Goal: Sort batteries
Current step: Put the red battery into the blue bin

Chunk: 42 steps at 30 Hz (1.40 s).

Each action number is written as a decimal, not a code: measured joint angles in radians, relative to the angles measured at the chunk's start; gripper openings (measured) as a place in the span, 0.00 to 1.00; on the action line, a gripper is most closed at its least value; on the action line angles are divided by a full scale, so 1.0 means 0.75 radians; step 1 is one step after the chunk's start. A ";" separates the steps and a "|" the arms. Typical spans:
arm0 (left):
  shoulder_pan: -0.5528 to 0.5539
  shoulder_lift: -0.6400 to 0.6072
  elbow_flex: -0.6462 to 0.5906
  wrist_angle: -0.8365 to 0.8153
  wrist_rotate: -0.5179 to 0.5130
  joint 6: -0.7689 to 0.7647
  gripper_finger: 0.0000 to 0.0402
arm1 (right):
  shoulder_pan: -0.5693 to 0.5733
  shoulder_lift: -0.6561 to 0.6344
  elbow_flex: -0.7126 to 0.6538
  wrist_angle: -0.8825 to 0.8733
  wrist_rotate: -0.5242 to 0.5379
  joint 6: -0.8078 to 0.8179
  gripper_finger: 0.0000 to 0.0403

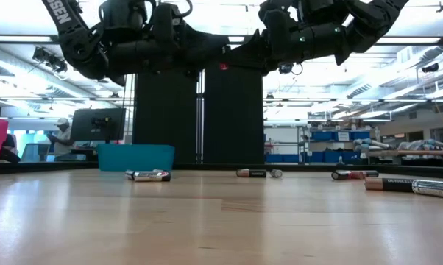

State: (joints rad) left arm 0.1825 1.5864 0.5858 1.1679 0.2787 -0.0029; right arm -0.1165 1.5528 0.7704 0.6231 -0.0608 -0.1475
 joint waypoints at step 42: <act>0.021 -0.030 -0.042 0.058 0.011 0.028 0.19 | 0.009 0.000 0.000 0.046 0.010 -0.022 0.14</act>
State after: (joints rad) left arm 0.1982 1.5639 0.5541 1.2114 0.2871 0.0182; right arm -0.1101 1.5528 0.7704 0.6579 -0.0536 -0.1642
